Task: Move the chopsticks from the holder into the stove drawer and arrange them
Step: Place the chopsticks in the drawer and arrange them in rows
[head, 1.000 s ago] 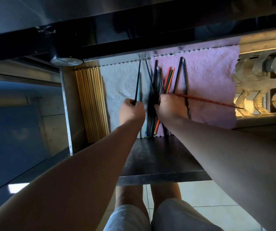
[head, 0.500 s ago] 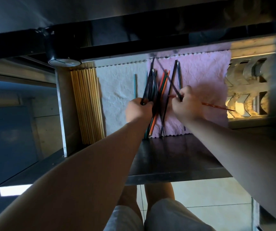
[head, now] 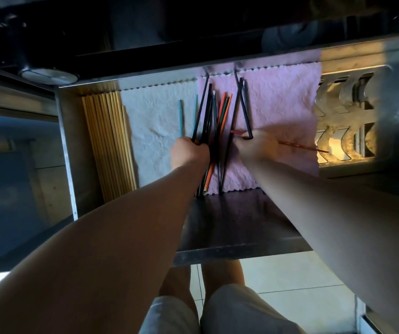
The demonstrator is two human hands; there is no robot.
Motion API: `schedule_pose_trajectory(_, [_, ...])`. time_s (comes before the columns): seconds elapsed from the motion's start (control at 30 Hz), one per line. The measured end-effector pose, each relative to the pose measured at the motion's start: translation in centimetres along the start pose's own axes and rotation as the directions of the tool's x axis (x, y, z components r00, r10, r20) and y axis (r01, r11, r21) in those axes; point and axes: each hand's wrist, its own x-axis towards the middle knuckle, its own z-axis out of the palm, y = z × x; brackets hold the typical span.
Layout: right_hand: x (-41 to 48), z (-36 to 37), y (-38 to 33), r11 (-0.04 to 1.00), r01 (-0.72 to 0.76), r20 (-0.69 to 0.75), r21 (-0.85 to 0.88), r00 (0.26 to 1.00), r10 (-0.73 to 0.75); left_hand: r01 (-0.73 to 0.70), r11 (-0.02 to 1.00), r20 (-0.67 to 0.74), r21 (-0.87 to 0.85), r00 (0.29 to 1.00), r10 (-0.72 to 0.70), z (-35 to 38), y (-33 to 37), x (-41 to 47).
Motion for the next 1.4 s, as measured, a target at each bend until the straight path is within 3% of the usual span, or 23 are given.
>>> schedule_pose_trajectory(0.33, [-0.5,2.0,-1.8,0.984,-0.110,0.004,-0.140,0.994,0.111,-0.034,0.999,0.006,-0.026,0.999,0.034,-1.9,-0.6,-1.1])
schedule_pose_trajectory(0.5, [-1.1,0.9,-2.5,0.990,-0.139,0.008,-0.020,0.990,0.139,-0.072,0.997,-0.089,0.004,0.993,0.072,-2.2,-1.7,-0.8])
schedule_pose_trajectory(0.6, [-1.3,-0.1,-3.0,0.995,-0.093,0.013,-0.037,0.996,0.093,-0.046,0.999,-0.067,0.026,0.997,0.047,-2.1,-1.5,-0.7])
schedule_pose_trajectory(0.67, [-1.6,-0.5,-3.1,0.994,-0.112,0.043,0.016,0.993,0.111,-0.042,0.999,-0.029,0.026,0.999,0.043,-2.0,-1.1,-0.6])
schedule_pose_trajectory(0.83, [-3.7,-1.6,-3.3,0.918,-0.219,0.180,0.330,0.969,0.166,-0.054,0.998,0.063,-0.019,0.996,0.056,-1.6,-0.1,-0.8])
schedule_pose_trajectory(0.93, [-5.2,-1.9,-4.0,0.848,-0.275,0.266,0.453,0.950,0.166,-0.059,0.996,0.065,-0.063,0.996,0.063,-1.8,-0.2,-1.2])
schedule_pose_trajectory(1.13, [-7.1,-0.2,-5.1,0.819,-0.314,0.416,0.481,0.904,0.102,-0.027,0.970,0.143,-0.243,0.988,0.064,-3.4,-1.5,-1.5])
schedule_pose_trajectory(1.4, [-8.2,4.2,-7.2,0.841,-0.341,0.498,0.419,0.861,0.102,0.224,0.830,0.286,-0.510,0.955,-0.082,-8.8,-5.4,-0.4])
